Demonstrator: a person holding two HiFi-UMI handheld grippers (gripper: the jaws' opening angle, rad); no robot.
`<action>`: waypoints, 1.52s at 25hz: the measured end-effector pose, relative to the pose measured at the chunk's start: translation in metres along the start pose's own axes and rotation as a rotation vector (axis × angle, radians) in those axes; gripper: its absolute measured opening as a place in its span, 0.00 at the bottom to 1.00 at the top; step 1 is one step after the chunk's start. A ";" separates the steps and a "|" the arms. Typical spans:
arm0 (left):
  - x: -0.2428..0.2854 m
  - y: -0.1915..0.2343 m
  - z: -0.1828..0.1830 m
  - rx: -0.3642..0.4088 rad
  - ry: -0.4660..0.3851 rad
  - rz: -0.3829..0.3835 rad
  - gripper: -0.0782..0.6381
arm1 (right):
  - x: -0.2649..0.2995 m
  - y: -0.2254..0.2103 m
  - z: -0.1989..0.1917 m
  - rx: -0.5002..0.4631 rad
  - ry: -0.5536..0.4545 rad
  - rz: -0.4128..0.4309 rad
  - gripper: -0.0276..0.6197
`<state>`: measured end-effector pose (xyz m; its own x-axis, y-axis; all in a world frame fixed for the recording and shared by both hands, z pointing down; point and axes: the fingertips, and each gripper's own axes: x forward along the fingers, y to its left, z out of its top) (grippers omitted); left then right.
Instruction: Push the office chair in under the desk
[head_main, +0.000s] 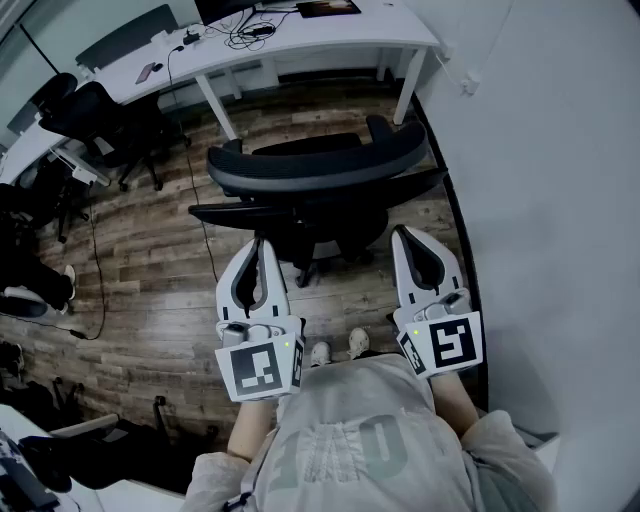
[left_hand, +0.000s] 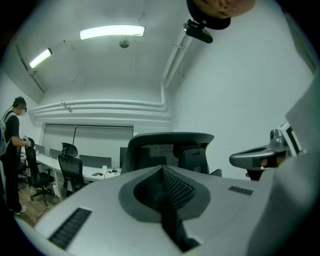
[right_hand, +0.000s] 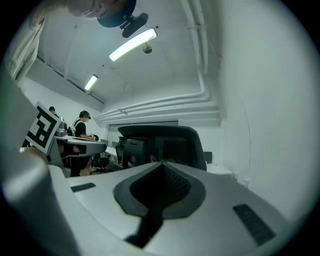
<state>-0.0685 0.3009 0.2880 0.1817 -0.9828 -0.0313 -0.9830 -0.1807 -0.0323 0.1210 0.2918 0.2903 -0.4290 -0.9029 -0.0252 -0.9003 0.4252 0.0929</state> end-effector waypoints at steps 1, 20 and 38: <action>0.000 0.000 0.000 0.000 0.000 0.002 0.13 | 0.000 -0.001 0.000 -0.003 0.000 0.000 0.07; 0.020 0.014 0.006 0.008 -0.041 0.060 0.13 | 0.011 -0.038 0.013 -0.017 -0.092 -0.011 0.07; 0.084 0.090 -0.002 0.054 -0.030 0.075 0.13 | 0.079 -0.086 -0.003 -0.014 -0.022 -0.137 0.07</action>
<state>-0.1415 0.2025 0.2845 0.1092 -0.9918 -0.0659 -0.9912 -0.1036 -0.0829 0.1646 0.1842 0.2833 -0.3040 -0.9508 -0.0600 -0.9495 0.2973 0.1006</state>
